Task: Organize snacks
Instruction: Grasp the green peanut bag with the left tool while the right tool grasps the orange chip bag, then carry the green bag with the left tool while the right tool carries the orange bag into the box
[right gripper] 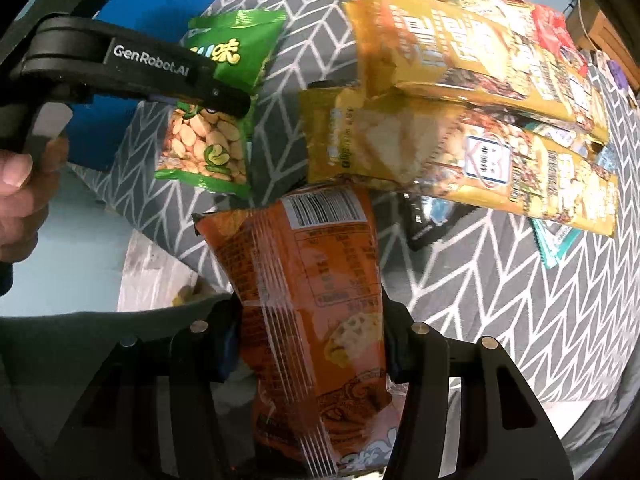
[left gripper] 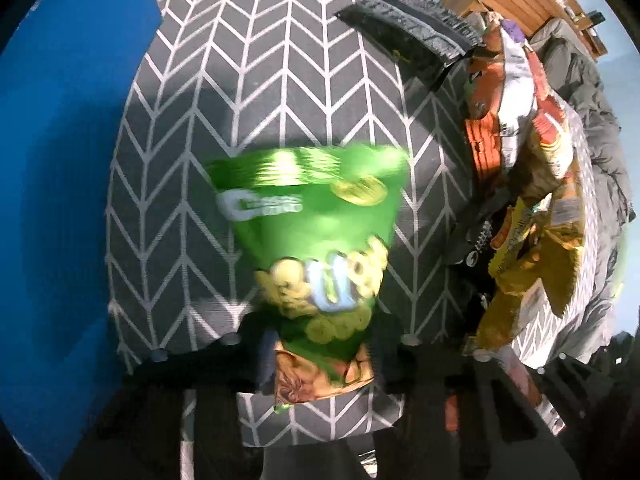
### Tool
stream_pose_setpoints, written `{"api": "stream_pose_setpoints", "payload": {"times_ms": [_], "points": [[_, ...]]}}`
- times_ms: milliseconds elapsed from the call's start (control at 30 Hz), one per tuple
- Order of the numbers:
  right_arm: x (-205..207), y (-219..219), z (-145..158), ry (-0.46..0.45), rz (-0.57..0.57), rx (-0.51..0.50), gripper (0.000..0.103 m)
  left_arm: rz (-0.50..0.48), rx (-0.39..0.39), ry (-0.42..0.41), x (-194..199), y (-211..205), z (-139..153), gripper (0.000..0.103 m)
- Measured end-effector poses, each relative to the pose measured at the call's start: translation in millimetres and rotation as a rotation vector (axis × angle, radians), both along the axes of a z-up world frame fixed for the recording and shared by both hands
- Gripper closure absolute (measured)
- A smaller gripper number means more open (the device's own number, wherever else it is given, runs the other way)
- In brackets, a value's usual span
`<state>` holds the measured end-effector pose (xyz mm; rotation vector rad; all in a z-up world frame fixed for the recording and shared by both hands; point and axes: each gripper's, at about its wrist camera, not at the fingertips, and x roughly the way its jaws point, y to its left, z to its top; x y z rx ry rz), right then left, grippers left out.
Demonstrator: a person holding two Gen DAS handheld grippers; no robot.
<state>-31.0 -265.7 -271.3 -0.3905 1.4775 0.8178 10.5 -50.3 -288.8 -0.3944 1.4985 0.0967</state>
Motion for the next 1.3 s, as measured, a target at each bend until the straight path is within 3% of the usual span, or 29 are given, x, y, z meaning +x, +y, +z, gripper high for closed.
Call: {"api": "stream_pose_setpoints", "payload": {"times_ms": [200, 667, 1300], "points": [[-4, 17, 2, 0.006, 0.029, 0.026, 0.051, -0.036, 0.034, -0.043, -17, 11, 21, 0.069], [22, 56, 29, -0.029, 0.048, 0.117, 0.052, 0.025, 0.073, -0.159, -51, 41, 89, 0.071], [81, 107, 89, -0.252, 0.084, 0.131, 0.052, 0.211, 0.054, -0.258, -64, 88, 140, 0.072]]}}
